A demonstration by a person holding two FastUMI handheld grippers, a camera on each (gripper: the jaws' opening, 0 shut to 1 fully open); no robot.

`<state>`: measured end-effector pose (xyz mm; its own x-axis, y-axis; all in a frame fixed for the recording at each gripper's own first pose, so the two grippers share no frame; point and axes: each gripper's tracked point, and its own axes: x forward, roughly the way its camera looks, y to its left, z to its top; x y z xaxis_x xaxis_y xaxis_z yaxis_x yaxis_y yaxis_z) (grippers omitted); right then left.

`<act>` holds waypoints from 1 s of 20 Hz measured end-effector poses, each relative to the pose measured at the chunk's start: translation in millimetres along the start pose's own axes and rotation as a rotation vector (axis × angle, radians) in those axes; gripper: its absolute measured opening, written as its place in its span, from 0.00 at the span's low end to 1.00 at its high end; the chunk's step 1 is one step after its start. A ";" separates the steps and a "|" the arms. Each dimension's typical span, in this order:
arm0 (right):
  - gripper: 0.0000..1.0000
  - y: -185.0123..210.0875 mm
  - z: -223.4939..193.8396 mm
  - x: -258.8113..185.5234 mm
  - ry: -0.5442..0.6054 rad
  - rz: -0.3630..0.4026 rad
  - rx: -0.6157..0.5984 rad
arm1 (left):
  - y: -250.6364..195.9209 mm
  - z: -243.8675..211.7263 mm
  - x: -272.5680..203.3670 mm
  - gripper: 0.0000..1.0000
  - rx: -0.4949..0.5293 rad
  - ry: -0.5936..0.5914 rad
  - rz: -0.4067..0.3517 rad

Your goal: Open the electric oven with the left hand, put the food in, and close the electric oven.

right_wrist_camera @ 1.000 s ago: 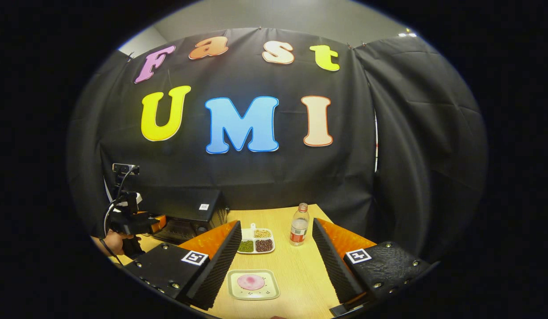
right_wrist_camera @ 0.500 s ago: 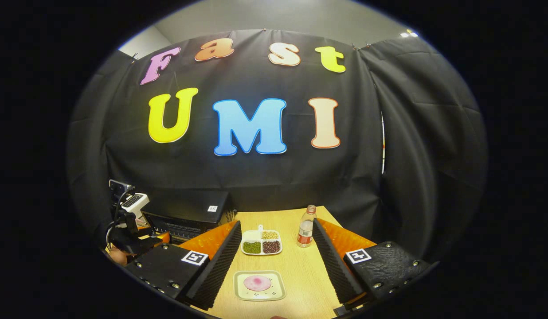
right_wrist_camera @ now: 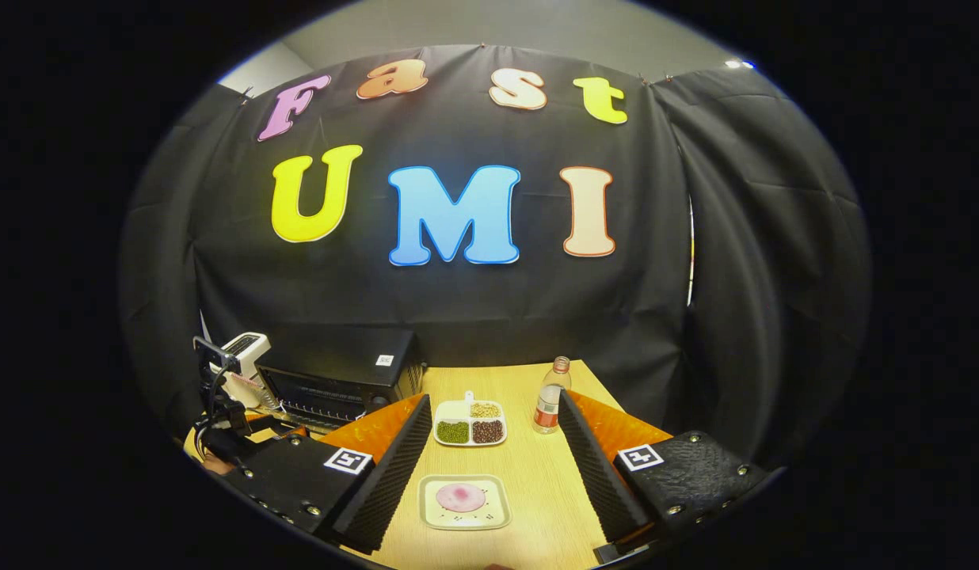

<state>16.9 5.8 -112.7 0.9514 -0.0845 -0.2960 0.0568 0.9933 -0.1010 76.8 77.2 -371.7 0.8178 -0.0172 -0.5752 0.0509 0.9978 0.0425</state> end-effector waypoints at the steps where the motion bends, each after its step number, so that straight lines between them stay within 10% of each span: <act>1: 0.97 0.7 -1.5 -0.2 0.004 0.002 0.002 | -0.6 -7.2 -1.3 0.96 0.002 0.011 -0.001; 10: 0.97 3.5 -44.3 14.2 0.173 0.050 0.040 | 11.6 -49.0 -5.4 1.00 -0.023 0.080 0.025; 20: 0.97 -29.7 -158.3 64.8 0.578 0.117 0.098 | 26.6 127.9 -113.7 1.00 -0.153 -0.300 0.084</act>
<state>28.9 -41.7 -279.2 0.6357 0.0239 -0.7715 0.0153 0.9989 0.0435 58.5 97.5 -200.7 0.9487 0.0703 -0.3081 -0.0919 0.9942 -0.0561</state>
